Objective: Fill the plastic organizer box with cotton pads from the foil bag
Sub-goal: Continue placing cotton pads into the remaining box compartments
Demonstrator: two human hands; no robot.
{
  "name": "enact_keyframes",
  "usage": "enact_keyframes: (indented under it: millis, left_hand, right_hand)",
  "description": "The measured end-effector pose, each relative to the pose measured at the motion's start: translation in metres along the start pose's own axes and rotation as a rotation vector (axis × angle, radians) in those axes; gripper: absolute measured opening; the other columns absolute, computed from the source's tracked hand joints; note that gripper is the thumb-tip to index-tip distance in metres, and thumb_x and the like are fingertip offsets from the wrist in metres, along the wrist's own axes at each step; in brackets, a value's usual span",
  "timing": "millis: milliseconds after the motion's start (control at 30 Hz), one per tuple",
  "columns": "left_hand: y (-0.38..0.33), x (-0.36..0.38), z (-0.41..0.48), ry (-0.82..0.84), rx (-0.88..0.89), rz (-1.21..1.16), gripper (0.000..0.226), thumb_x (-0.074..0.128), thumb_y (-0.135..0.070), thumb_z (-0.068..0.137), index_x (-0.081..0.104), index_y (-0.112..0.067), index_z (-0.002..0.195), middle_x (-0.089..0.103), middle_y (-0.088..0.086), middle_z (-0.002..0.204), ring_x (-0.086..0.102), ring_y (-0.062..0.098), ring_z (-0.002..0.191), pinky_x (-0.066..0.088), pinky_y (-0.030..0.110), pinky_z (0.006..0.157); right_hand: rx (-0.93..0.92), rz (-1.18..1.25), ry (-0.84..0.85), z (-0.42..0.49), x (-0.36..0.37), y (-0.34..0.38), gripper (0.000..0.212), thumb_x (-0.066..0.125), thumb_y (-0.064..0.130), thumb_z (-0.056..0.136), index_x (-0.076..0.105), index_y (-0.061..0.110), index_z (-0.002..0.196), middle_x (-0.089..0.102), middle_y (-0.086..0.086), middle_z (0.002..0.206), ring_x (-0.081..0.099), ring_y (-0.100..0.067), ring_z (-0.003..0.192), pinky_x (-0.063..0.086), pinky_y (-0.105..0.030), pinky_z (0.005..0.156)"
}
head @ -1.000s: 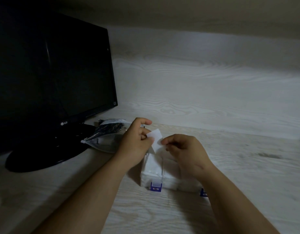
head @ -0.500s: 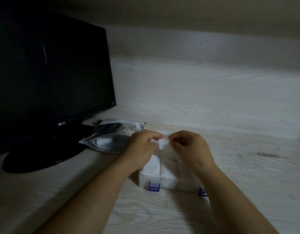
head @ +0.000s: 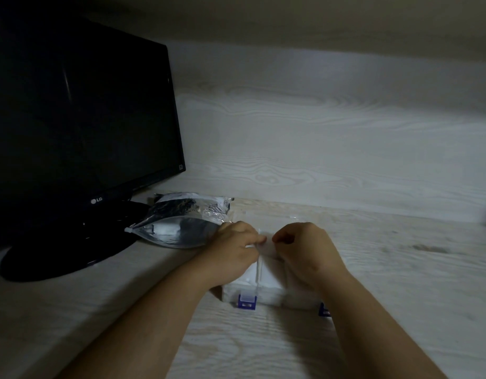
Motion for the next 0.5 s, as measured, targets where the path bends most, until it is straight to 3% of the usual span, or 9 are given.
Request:
enact_keyframes:
  millis: [133, 233, 300, 367, 500]
  left_hand:
    - [0.001, 0.002, 0.000, 0.012, 0.017, 0.021, 0.038, 0.052, -0.015, 0.095, 0.060, -0.024, 0.131, 0.040, -0.011, 0.147, 0.028, 0.014, 0.134, 0.014, 0.009, 0.096]
    - [-0.001, 0.000, -0.002, 0.012, 0.021, 0.011, 0.039, 0.049, -0.021, 0.095, 0.059, -0.025, 0.132, 0.040, -0.012, 0.148, 0.029, 0.012, 0.136, 0.013, 0.009, 0.098]
    - [-0.001, -0.005, -0.003, -0.022, 0.016, -0.035, 0.043, 0.045, -0.031, 0.084, 0.066, -0.025, 0.122, 0.053, -0.011, 0.134, 0.038, 0.012, 0.130, 0.020, 0.015, 0.107]
    - [0.000, -0.011, -0.004, -0.060, 0.014, -0.055, 0.044, 0.041, -0.034, 0.072, 0.070, -0.029, 0.106, 0.061, -0.016, 0.113, 0.047, 0.012, 0.121, 0.030, 0.036, 0.110]
    - [0.000, -0.009, -0.005, -0.014, 0.020, 0.008, 0.041, 0.040, -0.037, 0.071, 0.072, -0.033, 0.097, 0.052, -0.031, 0.087, 0.047, 0.007, 0.114, 0.031, 0.043, 0.108]
  right_hand:
    - [-0.008, -0.095, 0.068, -0.002, 0.006, 0.004, 0.022, 0.053, 0.023, 0.092, 0.074, 0.020, 0.091, 0.072, 0.000, 0.088, 0.065, -0.017, 0.082, 0.053, -0.029, 0.073]
    - [-0.028, -0.108, 0.056, -0.003, 0.004, 0.008, 0.024, 0.052, 0.022, 0.091, 0.075, 0.016, 0.091, 0.073, -0.002, 0.088, 0.064, -0.016, 0.080, 0.054, -0.032, 0.076]
    - [-0.045, -0.083, 0.022, -0.004, -0.001, 0.010, 0.022, 0.054, 0.018, 0.090, 0.075, 0.013, 0.088, 0.072, -0.005, 0.089, 0.064, -0.017, 0.080, 0.054, -0.034, 0.074]
    - [-0.047, -0.066, 0.008, -0.006, -0.004, 0.012, 0.021, 0.055, 0.016, 0.089, 0.075, 0.009, 0.089, 0.071, -0.008, 0.092, 0.065, -0.020, 0.084, 0.053, -0.035, 0.076]
    - [-0.037, -0.098, 0.064, -0.005, 0.002, 0.012, 0.024, 0.052, 0.018, 0.090, 0.076, 0.013, 0.090, 0.073, -0.007, 0.094, 0.066, -0.020, 0.085, 0.055, -0.036, 0.080]
Point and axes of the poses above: each hand's wrist, its own z-axis towards the middle knuckle, its own x-axis out of the palm, y = z × x, the point moved 8 cm from there along z, towards the middle knuckle
